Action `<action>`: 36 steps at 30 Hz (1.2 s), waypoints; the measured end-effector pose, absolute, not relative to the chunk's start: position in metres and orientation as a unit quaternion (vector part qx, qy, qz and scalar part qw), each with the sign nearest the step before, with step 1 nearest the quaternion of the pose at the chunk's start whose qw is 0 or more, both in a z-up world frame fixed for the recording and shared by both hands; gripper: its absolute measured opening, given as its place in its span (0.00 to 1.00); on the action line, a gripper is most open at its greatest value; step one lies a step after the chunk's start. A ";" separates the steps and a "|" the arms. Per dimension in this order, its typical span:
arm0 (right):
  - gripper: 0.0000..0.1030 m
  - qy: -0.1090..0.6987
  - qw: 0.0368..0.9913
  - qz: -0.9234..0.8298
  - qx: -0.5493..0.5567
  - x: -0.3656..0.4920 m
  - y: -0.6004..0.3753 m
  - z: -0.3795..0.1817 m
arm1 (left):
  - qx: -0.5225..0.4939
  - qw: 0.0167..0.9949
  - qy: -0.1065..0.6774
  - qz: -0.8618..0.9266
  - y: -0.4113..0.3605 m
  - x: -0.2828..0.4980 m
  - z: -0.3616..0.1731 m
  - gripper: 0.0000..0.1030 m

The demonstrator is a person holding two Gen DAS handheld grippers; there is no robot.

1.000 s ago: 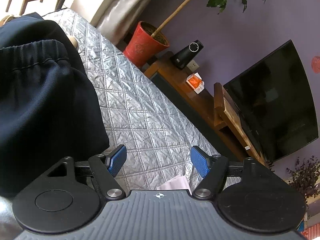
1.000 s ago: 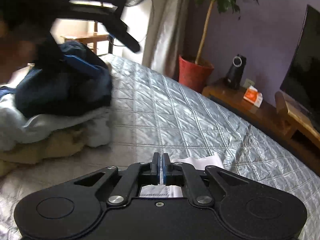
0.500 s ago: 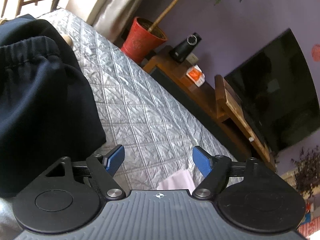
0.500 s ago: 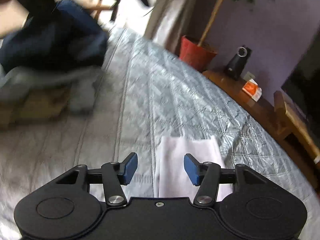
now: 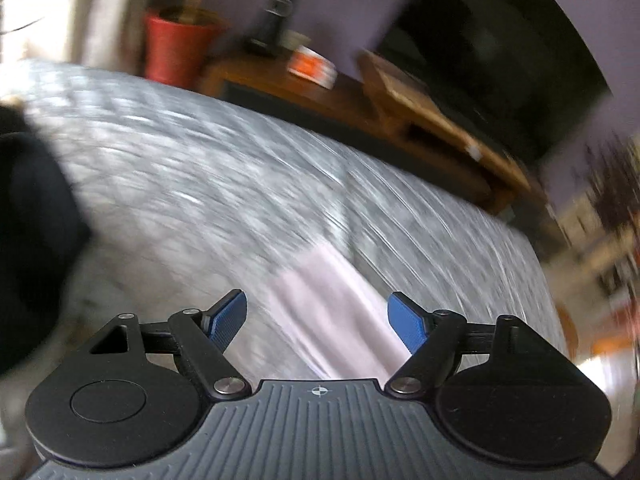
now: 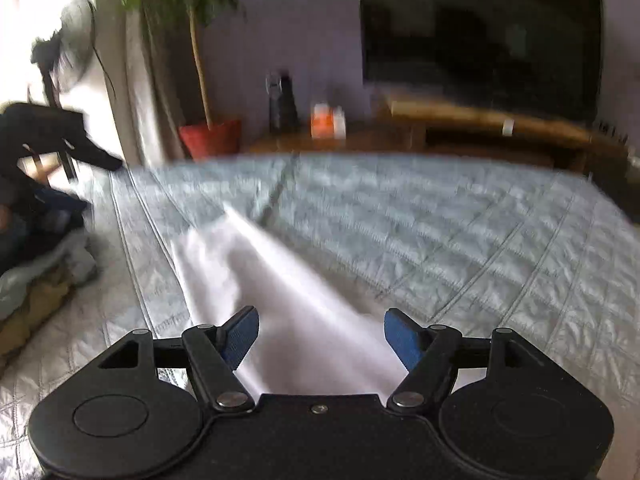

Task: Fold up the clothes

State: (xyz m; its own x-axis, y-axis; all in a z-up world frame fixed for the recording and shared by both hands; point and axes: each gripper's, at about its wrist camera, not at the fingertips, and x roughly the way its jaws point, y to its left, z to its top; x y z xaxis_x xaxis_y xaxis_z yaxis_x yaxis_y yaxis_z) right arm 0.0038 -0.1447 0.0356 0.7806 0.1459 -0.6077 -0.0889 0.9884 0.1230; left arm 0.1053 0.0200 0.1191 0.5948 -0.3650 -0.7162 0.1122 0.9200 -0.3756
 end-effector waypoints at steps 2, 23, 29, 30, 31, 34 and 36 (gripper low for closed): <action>0.69 0.313 0.945 0.065 0.065 -0.005 -0.156 0.031 | -0.100 0.881 0.430 -0.168 -0.010 0.102 0.114 0.80; 0.73 0.373 0.891 0.002 0.258 -0.003 -0.245 -0.006 | 0.031 0.896 0.410 -0.171 -0.125 0.155 0.024 0.79; 0.73 0.345 0.910 -0.028 0.227 0.001 -0.248 0.002 | -0.018 0.921 0.380 -0.089 -0.083 0.154 0.042 0.75; 0.73 0.339 0.913 -0.028 0.225 0.001 -0.247 0.004 | -0.029 0.924 0.369 -0.093 -0.079 0.147 0.046 0.76; 0.73 0.330 0.917 -0.028 0.223 0.000 -0.247 0.007 | -0.043 0.924 0.366 -0.102 -0.078 0.141 0.047 0.76; 0.75 0.289 0.935 -0.018 0.206 -0.001 -0.242 0.017 | -0.076 0.919 0.363 -0.130 -0.083 0.124 0.051 0.78; 0.75 0.300 0.931 -0.024 0.208 0.003 -0.242 0.014 | -0.083 0.912 0.369 -0.160 -0.101 0.118 0.053 0.80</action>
